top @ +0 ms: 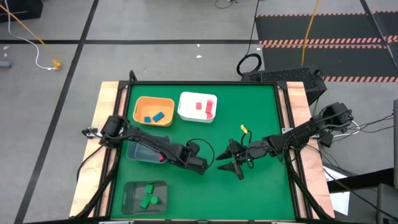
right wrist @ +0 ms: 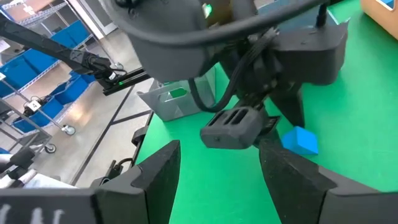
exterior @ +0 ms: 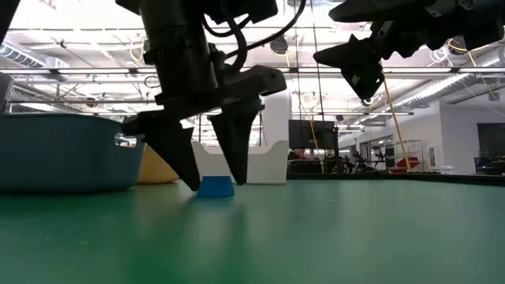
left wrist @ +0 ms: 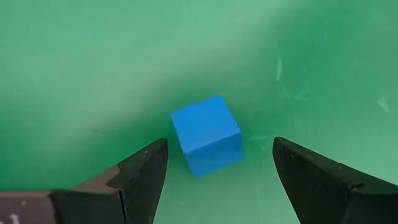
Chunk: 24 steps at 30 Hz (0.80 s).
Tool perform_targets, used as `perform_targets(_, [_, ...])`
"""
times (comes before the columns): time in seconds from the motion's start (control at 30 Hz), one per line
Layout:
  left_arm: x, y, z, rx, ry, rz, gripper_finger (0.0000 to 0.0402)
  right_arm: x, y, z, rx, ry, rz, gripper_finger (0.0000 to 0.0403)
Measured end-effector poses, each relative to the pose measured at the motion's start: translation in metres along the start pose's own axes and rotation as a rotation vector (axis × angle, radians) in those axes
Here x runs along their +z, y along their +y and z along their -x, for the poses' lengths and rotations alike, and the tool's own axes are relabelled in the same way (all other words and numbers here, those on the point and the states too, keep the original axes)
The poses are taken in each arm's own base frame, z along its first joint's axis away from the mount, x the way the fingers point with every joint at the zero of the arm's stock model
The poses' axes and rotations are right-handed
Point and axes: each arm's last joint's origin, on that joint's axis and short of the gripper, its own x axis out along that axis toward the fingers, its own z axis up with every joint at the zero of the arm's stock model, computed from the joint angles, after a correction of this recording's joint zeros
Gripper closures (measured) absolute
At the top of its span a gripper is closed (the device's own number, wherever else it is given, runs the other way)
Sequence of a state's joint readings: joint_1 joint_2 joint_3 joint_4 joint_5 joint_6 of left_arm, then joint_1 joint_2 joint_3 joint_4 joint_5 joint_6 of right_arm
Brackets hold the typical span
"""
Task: Sort & place blocks by color
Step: Put the blue block into the yellow bin
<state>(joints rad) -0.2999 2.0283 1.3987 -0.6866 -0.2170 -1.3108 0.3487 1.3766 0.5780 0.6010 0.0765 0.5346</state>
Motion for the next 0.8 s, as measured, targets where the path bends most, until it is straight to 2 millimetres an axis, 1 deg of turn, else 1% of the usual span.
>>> perform_targets(0.1, [-0.003,-0.001,0.0,0.002,-0.001,-0.026,0.0112,0.0,0.0,0.0,-0.001,0.001,0.0,0.0193])
perform_targets(0.33, [0.001,0.001,-0.001,0.027,-0.068,-0.074,0.0112,0.0,0.0,0.0,0.0,0.0,0.0,0.0193])
perform_targets(0.43, [0.001,0.0,-0.005,0.024,-0.071,-0.107,0.0116,0.0,0.0,0.0,0.001,-0.001,-0.001,0.0193])
perform_targets(0.53, [0.0,-0.001,-0.011,0.022,-0.06,-0.131,0.0133,0.0,0.0,0.0,0.0,0.0,0.0,0.0193])
perform_targets(0.67, [-0.004,-0.002,-0.011,0.023,-0.05,-0.141,0.0163,0.0,0.0,0.0,-0.001,0.001,0.0,0.0193])
perform_targets(0.8, [-0.006,0.0,-0.011,0.042,-0.049,-0.149,0.0181,0.0,0.0,0.0,0.0,0.0,0.0,0.0193])
